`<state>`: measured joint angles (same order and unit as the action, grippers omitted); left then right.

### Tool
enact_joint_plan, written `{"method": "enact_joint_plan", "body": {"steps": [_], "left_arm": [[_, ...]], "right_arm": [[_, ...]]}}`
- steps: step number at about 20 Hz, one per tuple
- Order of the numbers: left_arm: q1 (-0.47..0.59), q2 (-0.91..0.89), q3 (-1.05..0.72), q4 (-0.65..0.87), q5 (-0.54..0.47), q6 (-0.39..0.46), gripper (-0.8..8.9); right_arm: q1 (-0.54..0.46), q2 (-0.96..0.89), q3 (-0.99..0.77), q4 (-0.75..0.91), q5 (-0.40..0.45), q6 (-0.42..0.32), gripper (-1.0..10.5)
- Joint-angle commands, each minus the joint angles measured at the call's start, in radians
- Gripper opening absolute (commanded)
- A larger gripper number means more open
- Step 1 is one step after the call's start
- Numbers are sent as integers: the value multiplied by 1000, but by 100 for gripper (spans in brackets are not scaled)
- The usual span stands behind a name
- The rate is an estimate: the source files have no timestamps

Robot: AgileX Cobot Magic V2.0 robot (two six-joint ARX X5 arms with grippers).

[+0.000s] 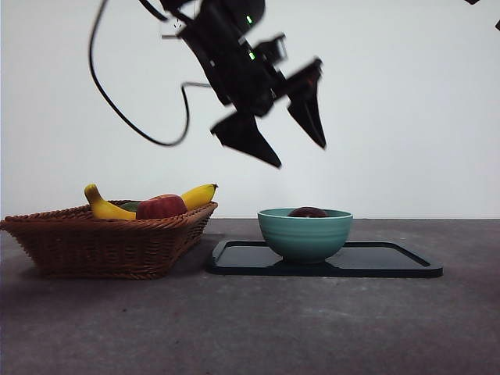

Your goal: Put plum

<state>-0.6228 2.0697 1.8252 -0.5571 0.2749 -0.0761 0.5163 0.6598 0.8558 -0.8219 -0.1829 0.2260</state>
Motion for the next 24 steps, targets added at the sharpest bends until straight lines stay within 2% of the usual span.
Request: {"method": "enact_joint_plan", "body": {"steps": [1, 3, 7, 24], "left_arm": [[-26, 59, 32, 4, -66, 57, 398], [-38, 84, 32, 5, -111, 81, 398], [-52, 118, 32, 10, -123, 93, 398], [-70, 173, 32, 11, -126, 111, 398]], "right_arm": [[7, 5, 4, 5, 1, 9, 224], [7, 5, 4, 5, 1, 9, 224], [7, 5, 4, 5, 1, 10, 224], [7, 5, 4, 5, 1, 10, 224]]}}
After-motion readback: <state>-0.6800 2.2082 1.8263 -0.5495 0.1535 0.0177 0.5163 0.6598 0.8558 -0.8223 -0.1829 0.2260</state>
